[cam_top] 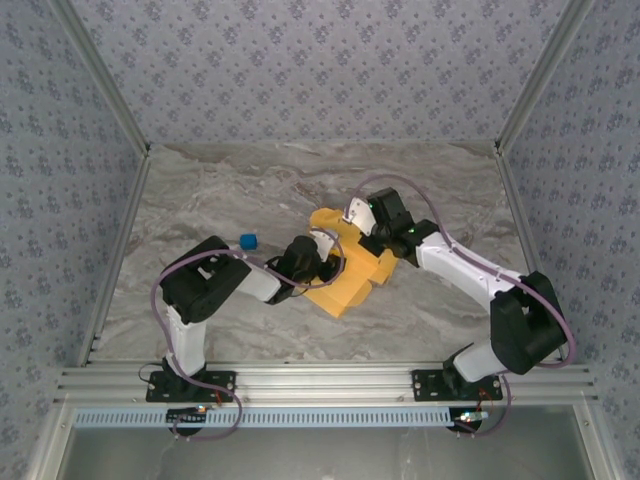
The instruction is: Fold the paper box
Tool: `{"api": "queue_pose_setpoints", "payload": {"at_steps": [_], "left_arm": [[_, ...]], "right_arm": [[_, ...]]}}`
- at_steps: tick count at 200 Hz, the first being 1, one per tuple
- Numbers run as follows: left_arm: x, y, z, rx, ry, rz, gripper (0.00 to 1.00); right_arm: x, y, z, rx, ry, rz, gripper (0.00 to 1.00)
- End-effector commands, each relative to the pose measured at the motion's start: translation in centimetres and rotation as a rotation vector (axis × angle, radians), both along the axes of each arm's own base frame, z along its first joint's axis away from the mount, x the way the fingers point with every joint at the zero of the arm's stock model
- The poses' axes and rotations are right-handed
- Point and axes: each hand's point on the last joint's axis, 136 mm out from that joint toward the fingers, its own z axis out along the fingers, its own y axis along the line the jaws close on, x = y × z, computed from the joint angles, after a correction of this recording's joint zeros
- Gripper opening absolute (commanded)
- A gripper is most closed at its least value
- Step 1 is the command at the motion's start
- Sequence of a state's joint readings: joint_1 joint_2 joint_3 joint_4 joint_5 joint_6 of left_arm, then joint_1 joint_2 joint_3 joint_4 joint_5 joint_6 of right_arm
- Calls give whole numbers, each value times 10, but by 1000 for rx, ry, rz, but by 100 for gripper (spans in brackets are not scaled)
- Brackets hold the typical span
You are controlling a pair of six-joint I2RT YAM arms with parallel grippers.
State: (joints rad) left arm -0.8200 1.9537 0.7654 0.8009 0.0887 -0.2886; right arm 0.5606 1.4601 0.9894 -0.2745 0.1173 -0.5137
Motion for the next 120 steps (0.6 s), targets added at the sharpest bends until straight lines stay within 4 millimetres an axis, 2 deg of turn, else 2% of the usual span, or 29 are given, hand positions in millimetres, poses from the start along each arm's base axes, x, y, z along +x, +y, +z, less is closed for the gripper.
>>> {"api": "queue_pose_setpoints", "payload": {"at_steps": [1, 19, 41, 87, 120], "left_arm": [[0, 1, -7, -31, 23, 12, 25], [0, 2, -10, -33, 24, 16, 25], [1, 3, -3, -44, 14, 21, 24], [-8, 11, 27, -68, -12, 12, 28], [-21, 18, 28, -71, 20, -11, 29]], "right_arm": [[-4, 4, 1, -6, -31, 18, 0], [-6, 6, -1, -18, -38, 25, 0], [-4, 5, 3, -37, -55, 25, 0], [9, -3, 25, -67, -137, 14, 0], [22, -9, 41, -81, -206, 13, 0]]}}
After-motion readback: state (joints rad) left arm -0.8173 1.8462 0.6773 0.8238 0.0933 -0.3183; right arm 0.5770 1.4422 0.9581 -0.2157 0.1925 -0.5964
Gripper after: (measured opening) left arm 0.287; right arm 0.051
